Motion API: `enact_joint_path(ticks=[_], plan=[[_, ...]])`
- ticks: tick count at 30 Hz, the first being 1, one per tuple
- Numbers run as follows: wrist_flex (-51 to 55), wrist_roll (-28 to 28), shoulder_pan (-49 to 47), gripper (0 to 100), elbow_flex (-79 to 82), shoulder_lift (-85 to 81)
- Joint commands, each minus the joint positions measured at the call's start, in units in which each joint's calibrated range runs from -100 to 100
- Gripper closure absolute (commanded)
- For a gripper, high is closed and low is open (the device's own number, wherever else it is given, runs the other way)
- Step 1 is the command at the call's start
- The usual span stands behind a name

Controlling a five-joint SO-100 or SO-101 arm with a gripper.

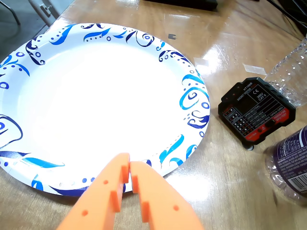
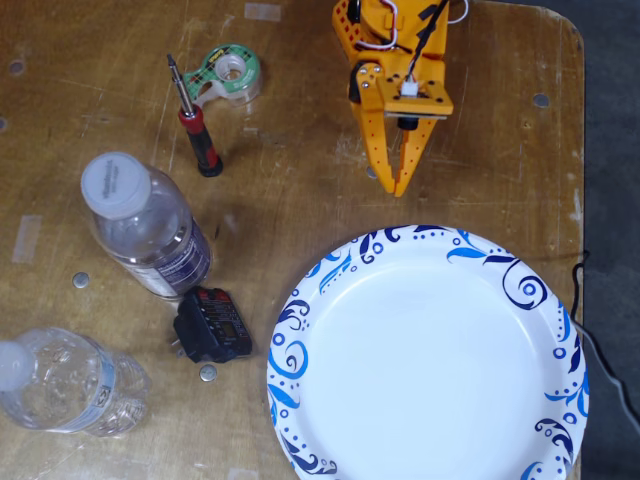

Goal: Move the bottles to the plate

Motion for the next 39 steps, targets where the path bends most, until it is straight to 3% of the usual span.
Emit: enact_joint_path(ticks=[1, 21, 33, 39], plan=[[-5.7, 0.5, 10.7, 98, 2.3, -0.3], [-6.1, 0.5, 10.2, 98, 2.1, -0.3], [-13.0, 0.5, 9.9, 98, 2.2, -0.3], [-23.7, 0.0, 12.9, 98, 2.1, -0.3]])
